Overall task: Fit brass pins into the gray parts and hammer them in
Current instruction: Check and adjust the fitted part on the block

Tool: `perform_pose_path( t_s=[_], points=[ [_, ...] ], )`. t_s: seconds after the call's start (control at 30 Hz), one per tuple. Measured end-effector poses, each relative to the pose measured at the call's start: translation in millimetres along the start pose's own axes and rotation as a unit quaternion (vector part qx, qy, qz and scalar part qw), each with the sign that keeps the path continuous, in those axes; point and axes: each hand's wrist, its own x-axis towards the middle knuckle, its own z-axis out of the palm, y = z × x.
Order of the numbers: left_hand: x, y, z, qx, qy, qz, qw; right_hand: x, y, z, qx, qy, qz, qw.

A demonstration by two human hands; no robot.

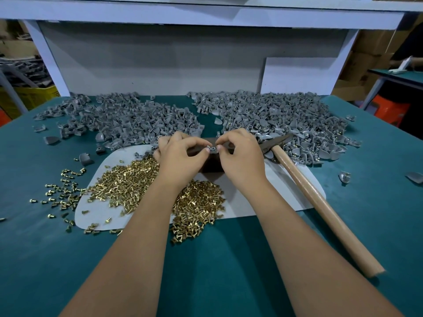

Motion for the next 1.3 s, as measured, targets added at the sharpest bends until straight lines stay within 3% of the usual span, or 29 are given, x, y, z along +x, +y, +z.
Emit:
perform_pose_path(
  t_s=[0.53, 0.83, 1.3],
  points=[
    [2, -8, 6, -0.009, 0.002, 0.027, 1.000, 7, -2, -1, -0.075, -0.037, -0.014, 0.996],
    [3, -8, 5, -0.017, 0.005, 0.036, 0.999, 11, -11, -11, -0.177, -0.099, -0.079, 0.976],
    [3, -5, 2, -0.009, -0.006, 0.014, 1.000, 3, -20, -5, -0.226, -0.053, -0.088, 0.969]
  ],
)
